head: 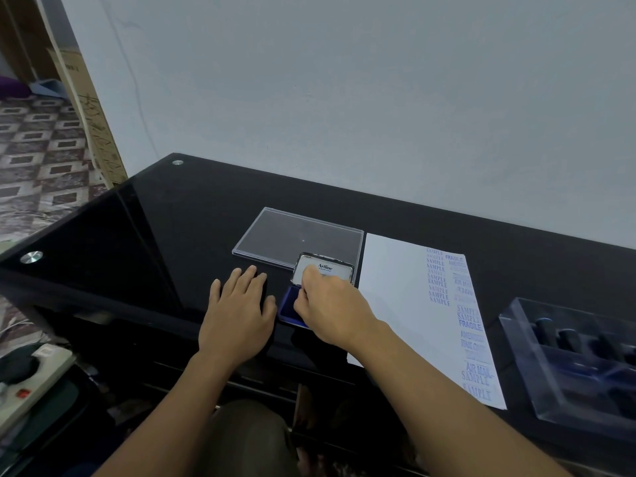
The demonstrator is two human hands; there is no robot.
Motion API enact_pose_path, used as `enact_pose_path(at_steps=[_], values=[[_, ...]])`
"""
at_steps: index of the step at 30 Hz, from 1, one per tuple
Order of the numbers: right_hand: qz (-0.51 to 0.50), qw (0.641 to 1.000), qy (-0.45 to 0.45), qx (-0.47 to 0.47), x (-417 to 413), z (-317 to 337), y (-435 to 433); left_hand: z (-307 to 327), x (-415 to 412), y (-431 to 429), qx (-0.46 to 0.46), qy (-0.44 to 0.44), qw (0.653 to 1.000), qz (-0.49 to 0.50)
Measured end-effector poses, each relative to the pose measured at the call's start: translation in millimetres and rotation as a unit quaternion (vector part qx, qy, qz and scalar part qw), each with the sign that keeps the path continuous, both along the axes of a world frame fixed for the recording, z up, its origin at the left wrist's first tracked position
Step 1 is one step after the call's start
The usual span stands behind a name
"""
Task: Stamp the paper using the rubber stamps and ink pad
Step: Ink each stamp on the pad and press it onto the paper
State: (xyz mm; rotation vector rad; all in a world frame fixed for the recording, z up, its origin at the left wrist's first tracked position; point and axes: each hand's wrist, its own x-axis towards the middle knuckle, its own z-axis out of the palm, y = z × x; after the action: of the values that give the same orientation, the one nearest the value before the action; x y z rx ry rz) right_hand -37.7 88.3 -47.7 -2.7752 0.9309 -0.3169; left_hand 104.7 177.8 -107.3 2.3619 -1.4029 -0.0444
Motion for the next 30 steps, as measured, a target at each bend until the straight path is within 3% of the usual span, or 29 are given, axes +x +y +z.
enact_pose_path(at_steps=[14, 19, 30], values=[[-0.013, 0.999, 0.024, 0.038, 1.3, 6.6, -4.4, 8.8, 5.5, -5.0, -0.006, 0.043, 0.999, 0.005], [-0.028, 0.996, -0.024, 0.081, -3.5, 14.4, -9.1, 22.2, 5.4, -10.9, -0.038, 0.072, 0.997, 0.014], [-0.093, 0.984, -0.074, 0.134, -63.1, 42.6, -39.2, 64.7, -35.4, -45.0, -0.07, 0.092, 0.99, -0.081]])
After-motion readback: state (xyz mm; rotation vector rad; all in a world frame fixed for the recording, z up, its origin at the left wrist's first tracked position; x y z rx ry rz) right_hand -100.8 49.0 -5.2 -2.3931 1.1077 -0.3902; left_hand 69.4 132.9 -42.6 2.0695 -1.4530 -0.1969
